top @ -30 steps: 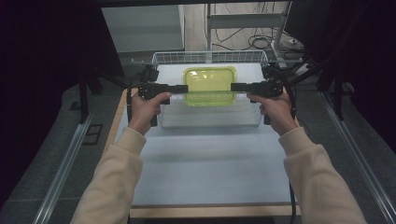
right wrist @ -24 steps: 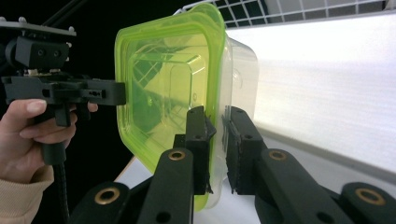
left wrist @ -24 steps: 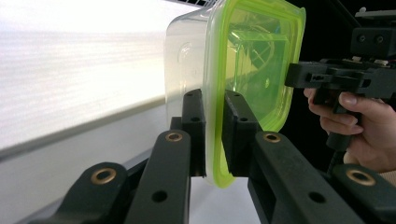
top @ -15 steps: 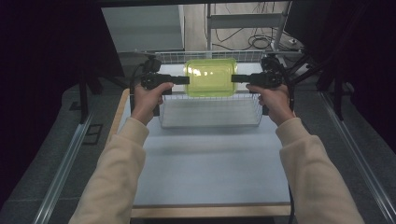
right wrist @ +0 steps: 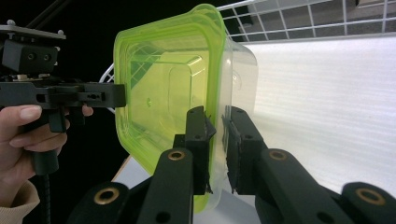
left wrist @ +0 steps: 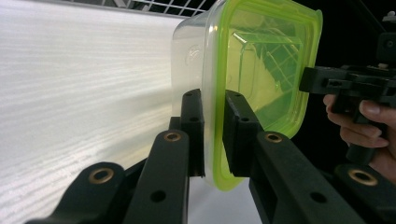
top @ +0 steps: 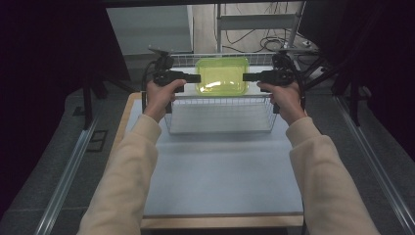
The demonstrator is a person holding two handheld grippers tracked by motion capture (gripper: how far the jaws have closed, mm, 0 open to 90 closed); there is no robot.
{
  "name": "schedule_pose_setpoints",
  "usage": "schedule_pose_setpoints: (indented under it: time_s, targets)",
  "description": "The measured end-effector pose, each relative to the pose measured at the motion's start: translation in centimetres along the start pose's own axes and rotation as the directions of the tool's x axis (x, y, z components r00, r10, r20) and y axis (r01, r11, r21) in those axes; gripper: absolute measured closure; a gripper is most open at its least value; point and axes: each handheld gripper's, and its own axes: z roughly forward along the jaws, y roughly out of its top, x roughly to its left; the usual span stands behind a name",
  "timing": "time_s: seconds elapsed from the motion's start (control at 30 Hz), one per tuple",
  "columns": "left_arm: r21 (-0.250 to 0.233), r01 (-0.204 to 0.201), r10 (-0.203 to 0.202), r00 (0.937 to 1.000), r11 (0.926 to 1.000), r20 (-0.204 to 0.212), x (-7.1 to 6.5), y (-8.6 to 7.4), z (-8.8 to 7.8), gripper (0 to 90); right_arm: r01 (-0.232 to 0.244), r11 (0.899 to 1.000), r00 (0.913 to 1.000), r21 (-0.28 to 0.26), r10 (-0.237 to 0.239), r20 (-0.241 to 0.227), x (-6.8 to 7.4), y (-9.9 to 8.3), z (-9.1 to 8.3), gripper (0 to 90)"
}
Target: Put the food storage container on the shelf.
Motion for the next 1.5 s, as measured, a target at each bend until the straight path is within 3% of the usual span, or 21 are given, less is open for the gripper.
schedule_pose_setpoints:
  time_s: [0.07,0.27,0.33,0.47,0.63,0.77,0.87,0.97,1.1,1.23,1.5]
  targets:
    - [0.003,0.005,-0.005,0.9998,1.0000,-0.017,0.1,0.2,0.3,80.0,-0.006,1.000,1.0000,0.004,0.006,0.004,-0.3,0.1,0.3,79.9]
    - [-0.004,0.020,-0.020,0.9998,0.9998,-0.009,0.5,0.6,0.7,79.6,-0.028,1.000,0.9993,0.004,0.028,0.027,-1.0,0.5,1.1,78.9]
    - [0.013,0.024,-0.023,0.9996,0.9996,-0.016,0.8,0.7,0.9,78.2,-0.021,1.000,0.9993,0.006,0.021,0.030,-1.1,0.5,1.3,78.3]
    - [0.005,0.040,-0.040,0.9988,0.9992,-0.030,1.3,0.7,1.6,73.7,0.006,1.000,0.9974,0.006,-0.007,0.072,-0.8,0.6,1.9,72.2]
    - [0.004,0.050,-0.050,0.9984,0.9987,-0.026,1.6,0.8,1.9,71.1,-0.008,1.000,0.9963,-0.001,0.008,0.086,-1.3,0.7,2.3,67.4]
    - [-0.013,0.043,-0.044,0.9985,0.9990,-0.032,1.6,0.8,1.9,63.6,0.016,1.000,0.9924,0.007,-0.016,0.122,-1.3,0.7,2.5,59.4]
    - [-0.016,0.023,-0.024,0.9976,0.9996,-0.065,1.4,0.8,1.8,51.5,0.036,0.999,0.9898,-0.017,-0.033,0.139,-1.3,0.6,2.3,51.5]
    - [-0.046,0.008,-0.012,0.9976,0.9989,-0.069,1.3,0.6,1.4,41.3,0.029,0.999,0.9874,-0.033,-0.023,0.156,-1.4,0.6,2.0,45.7]
    - [-0.077,-0.035,0.027,0.9941,0.9964,-0.105,1.0,0.5,0.1,31.0,0.072,0.995,0.9874,-0.069,-0.061,0.146,-0.8,0.3,1.0,40.7]
    - [-0.089,-0.057,0.051,0.9964,0.9944,-0.069,0.4,-0.2,-1.5,28.9,0.113,0.988,0.9901,-0.107,-0.103,0.096,-0.2,-0.3,-0.4,39.9]
    - [-0.111,-0.083,0.081,0.9965,0.9903,-0.022,-0.8,-4.1,-5.1,27.7,0.179,0.981,0.9827,-0.070,-0.175,0.061,0.7,-2.8,-2.3,34.5]
